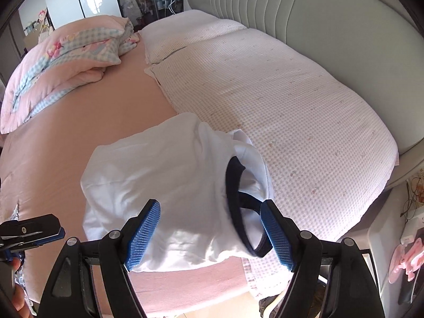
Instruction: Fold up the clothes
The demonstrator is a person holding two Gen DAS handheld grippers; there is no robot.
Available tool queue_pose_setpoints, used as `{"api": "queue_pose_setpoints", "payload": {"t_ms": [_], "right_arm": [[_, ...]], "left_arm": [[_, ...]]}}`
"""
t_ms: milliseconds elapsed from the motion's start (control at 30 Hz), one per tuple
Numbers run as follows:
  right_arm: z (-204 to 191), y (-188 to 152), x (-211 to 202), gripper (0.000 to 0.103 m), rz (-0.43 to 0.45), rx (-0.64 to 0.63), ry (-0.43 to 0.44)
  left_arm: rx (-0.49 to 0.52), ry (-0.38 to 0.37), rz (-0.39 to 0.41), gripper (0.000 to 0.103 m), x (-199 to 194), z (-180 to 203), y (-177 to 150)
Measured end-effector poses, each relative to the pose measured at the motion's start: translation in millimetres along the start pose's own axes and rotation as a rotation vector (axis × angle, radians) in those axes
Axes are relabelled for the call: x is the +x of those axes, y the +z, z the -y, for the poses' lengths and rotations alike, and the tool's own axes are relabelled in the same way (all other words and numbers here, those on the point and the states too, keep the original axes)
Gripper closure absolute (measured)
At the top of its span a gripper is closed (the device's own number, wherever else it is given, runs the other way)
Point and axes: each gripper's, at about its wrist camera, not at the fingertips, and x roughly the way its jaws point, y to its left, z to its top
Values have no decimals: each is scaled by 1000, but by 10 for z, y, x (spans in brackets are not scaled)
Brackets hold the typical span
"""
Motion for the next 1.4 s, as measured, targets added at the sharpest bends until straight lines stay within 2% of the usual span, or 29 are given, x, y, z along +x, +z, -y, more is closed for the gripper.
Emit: {"api": "queue_pose_setpoints", "payload": {"t_ms": [233,333,667,867,967,1100,1233,1400], "right_arm": [[-249,-146,-496,25,64,-33,15],[-347,-209,-673,25,77,-56,5],[-565,-471,-1293,25,149,-108,-39],[-701,-656,-1620,25,175,-122,-74],[-745,-729,-1776,25,180,-118,-75],[-823,-846,-2021,25,207,-111,-118],[-914,-980,-2279,25,241,-112,-152],[-1001,-1143,-2534,25,270,-103,-150]], "left_arm": [[144,104,51,19,-125,273,-146],[167,99,55,19,-206,330,-253],[174,48,184,19,-800,429,-583],[221,108,272,19,-1151,506,-799],[255,150,326,19,-1337,557,-952],[295,177,394,19,-1586,646,-1208],[375,225,467,19,-1815,799,-1441],[441,231,512,19,-2018,924,-1687]]}}
